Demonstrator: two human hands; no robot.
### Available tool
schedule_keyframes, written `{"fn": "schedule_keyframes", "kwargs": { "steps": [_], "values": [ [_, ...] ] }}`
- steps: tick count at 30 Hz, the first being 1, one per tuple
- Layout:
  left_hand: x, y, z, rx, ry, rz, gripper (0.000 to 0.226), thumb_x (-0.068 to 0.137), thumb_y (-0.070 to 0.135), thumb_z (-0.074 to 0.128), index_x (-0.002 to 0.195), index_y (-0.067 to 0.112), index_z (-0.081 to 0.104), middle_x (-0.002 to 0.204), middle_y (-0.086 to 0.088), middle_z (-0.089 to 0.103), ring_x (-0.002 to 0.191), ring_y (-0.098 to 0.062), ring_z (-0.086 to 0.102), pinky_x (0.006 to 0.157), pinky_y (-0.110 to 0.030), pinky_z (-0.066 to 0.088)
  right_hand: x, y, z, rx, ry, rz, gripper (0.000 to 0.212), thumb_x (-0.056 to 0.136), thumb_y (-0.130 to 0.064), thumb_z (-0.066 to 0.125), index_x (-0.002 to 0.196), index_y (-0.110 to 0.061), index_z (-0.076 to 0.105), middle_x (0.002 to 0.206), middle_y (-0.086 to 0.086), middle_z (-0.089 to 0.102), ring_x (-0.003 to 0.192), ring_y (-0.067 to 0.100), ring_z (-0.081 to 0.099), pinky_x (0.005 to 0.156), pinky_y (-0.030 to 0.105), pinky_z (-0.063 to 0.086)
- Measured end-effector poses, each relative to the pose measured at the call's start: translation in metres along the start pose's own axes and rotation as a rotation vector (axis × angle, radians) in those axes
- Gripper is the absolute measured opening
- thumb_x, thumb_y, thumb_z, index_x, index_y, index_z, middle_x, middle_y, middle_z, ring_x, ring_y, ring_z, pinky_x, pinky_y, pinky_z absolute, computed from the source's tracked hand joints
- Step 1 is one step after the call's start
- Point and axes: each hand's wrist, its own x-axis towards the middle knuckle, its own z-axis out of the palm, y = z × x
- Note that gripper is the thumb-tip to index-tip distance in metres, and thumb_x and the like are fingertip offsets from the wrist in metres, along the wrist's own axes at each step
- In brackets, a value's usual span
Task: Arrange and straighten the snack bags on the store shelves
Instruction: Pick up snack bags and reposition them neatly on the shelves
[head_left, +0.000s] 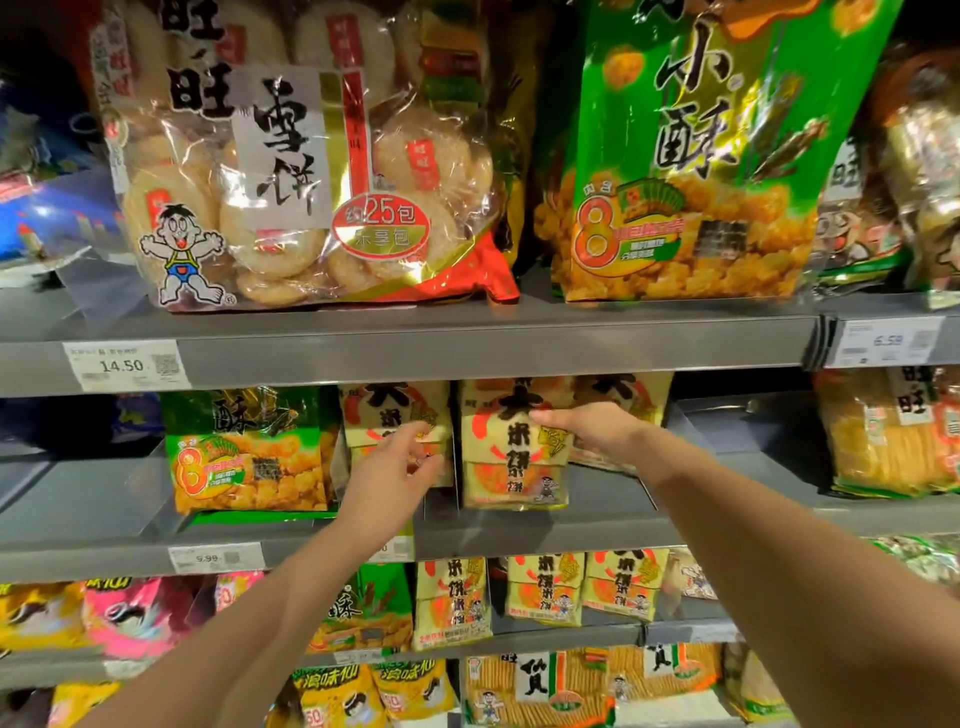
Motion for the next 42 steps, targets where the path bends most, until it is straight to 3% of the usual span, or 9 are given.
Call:
{"fn": "schedule_keyframes", "kwargs": {
  "steps": [5,9,17,21,25,29,33,38,42],
  "values": [
    [0.022,0.013,0.012,0.082,0.034,-0.036,0.052,0.088,0.044,0.054,0.124,0.009,0.042,0.122,-0.006,0.051,0.103,-0.015,0.054,0.073,-0.024,0.040,0.007,-0.001,0.019,-0.115,0.070,-0.031,0.043,0.090,-0.028,0.059,0.125,-0.003,0.056,0.106,0.012,0.063,0.095,0.024,0.060,0.082,0.029,0.046],
    [0.030,0.025,0.024,0.110,0.048,-0.052,0.047,0.087,0.045,0.055,0.112,0.006,0.048,0.113,-0.009,0.052,0.097,-0.019,0.054,0.069,-0.023,0.038,0.008,0.010,0.028,-0.219,0.240,-0.138,0.044,0.091,-0.042,0.053,0.059,-0.013,0.044,0.057,0.001,0.041,0.051,0.014,0.040,0.053,0.026,0.038],
    [0.044,0.038,0.025,0.226,0.059,-0.064,0.051,0.089,0.039,0.055,0.054,0.009,0.036,0.053,-0.001,0.041,0.047,-0.010,0.037,0.046,-0.024,0.029,-0.011,0.035,0.004,-0.262,0.939,-0.245,0.023,0.088,-0.027,0.056,0.087,-0.005,0.048,0.095,0.014,0.047,0.091,0.028,0.046,0.079,0.038,0.040],
    [0.053,0.039,0.027,0.420,0.023,-0.034,0.058,0.092,0.045,0.046,0.047,0.011,0.033,0.046,0.001,0.037,0.044,-0.010,0.034,0.056,-0.027,0.034,0.000,0.040,-0.017,-0.213,0.843,-0.118,0.052,0.087,-0.023,0.062,0.125,0.004,0.040,0.134,0.022,0.034,0.116,0.034,0.040,0.098,0.039,0.036],
    [0.055,0.042,0.032,0.637,0.035,0.052,0.051,0.094,0.040,0.046,0.052,0.015,0.033,0.048,0.005,0.032,0.047,-0.013,0.037,0.055,-0.027,0.034,0.017,0.047,-0.034,-0.061,0.678,-0.113,0.037,0.082,-0.018,0.060,0.112,0.002,0.053,0.122,0.017,0.052,0.079,0.026,0.053,0.060,0.028,0.041],
    [0.047,0.058,0.035,0.767,0.172,0.257,0.013,0.083,0.028,0.067,0.075,0.024,0.058,0.051,0.009,0.039,0.052,-0.016,0.052,0.047,-0.022,0.031,0.021,0.055,-0.046,-0.100,0.600,-0.030,0.025,0.090,-0.009,0.049,0.106,0.004,0.063,0.110,0.019,0.061,0.079,0.023,0.053,0.057,0.014,0.040],
    [0.047,0.073,0.041,0.784,0.020,0.376,0.065,0.080,0.059,0.054,0.136,0.032,0.035,0.067,0.011,0.041,0.068,-0.013,0.048,0.058,-0.026,0.035,0.020,0.060,-0.057,-0.034,0.656,-0.077,0.023,0.090,-0.002,0.048,0.100,0.014,0.061,0.096,0.022,0.062,0.060,0.019,0.043,0.047,0.009,0.032],
    [0.045,0.063,0.064,0.827,-0.031,0.457,0.088,0.075,0.062,0.055,0.144,0.036,0.009,0.109,0.002,0.053,0.099,-0.017,0.053,0.075,-0.030,0.033,0.016,0.062,-0.075,-0.015,0.740,-0.089,0.023,0.088,0.002,0.047,0.104,0.009,0.062,0.106,0.025,0.064,0.098,0.039,0.058,0.067,0.026,0.037],
    [0.054,0.063,0.060,0.823,-0.063,0.410,0.082,0.075,0.064,0.055,0.143,0.036,0.019,0.080,0.008,0.043,0.077,-0.011,0.052,0.060,-0.025,0.035,0.012,0.061,-0.078,-0.014,0.777,-0.191,0.032,0.086,0.011,0.041,0.111,0.003,0.059,0.105,0.021,0.062,0.084,0.032,0.052,0.063,0.021,0.031]
  ]
}}
